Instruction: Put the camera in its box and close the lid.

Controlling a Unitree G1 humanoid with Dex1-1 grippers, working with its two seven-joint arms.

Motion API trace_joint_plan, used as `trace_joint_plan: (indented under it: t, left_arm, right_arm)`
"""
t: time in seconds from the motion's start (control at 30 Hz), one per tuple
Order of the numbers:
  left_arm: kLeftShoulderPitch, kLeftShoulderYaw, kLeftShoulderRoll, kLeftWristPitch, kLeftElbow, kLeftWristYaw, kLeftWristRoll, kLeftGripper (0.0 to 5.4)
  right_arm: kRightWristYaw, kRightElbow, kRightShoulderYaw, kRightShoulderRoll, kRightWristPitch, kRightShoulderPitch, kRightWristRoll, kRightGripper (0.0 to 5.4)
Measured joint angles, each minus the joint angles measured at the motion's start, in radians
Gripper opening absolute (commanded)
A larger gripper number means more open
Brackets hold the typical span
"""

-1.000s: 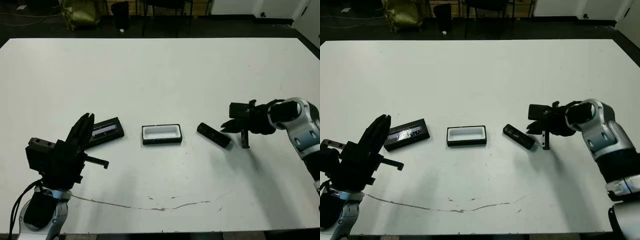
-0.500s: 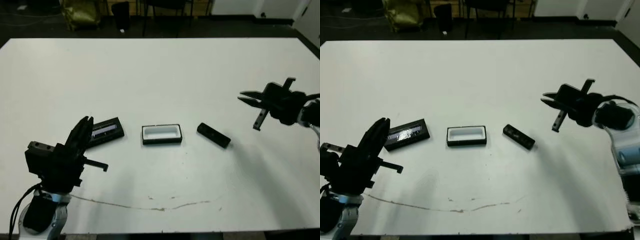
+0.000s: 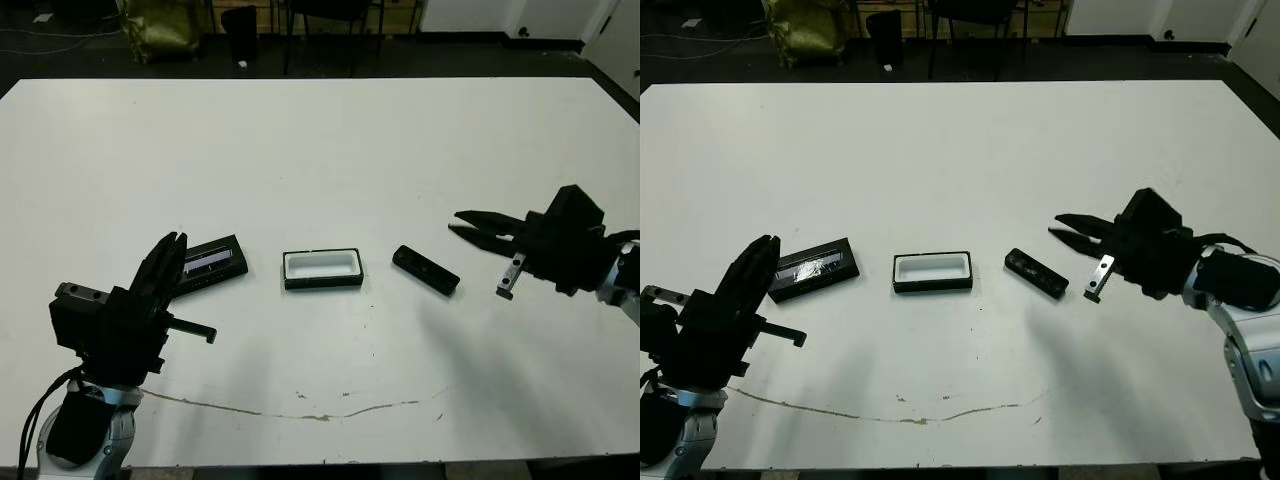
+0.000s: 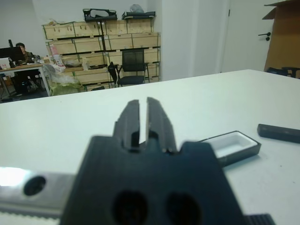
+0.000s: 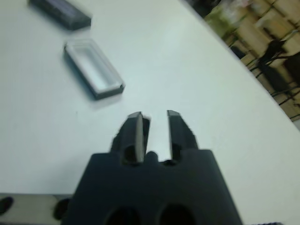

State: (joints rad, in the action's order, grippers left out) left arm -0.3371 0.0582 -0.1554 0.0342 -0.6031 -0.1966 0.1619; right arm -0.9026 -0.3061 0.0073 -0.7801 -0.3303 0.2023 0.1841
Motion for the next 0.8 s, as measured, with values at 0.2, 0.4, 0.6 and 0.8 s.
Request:
trace_joint_plan:
  t: [0.2,0.4,0.6,0.8]
  left_arm:
    - [0.0,0.002,0.0,0.002,-0.001,-0.002,0.001,0.0]
    - [0.0,0.003,0.0,0.004,-0.001,-0.002,0.0,0.0]
    - [0.001,0.002,0.0,0.004,-0.001,-0.003,-0.001,0.0]
    - [0.002,0.001,-0.001,0.004,-0.001,-0.005,-0.003,0.0]
  right_arm:
    - [-0.007,0.026,0.056,-0.019,-0.01,0.0,-0.054,2.71]
    - [-0.003,0.071,0.075,-0.018,-0.01,0.001,-0.073,4.02]
    - [-0.005,0.151,0.091,0.01,0.048,0.004,-0.074,5.36]
    - [-0.044,0.237,0.099,0.041,0.093,0.025,-0.058,5.38]
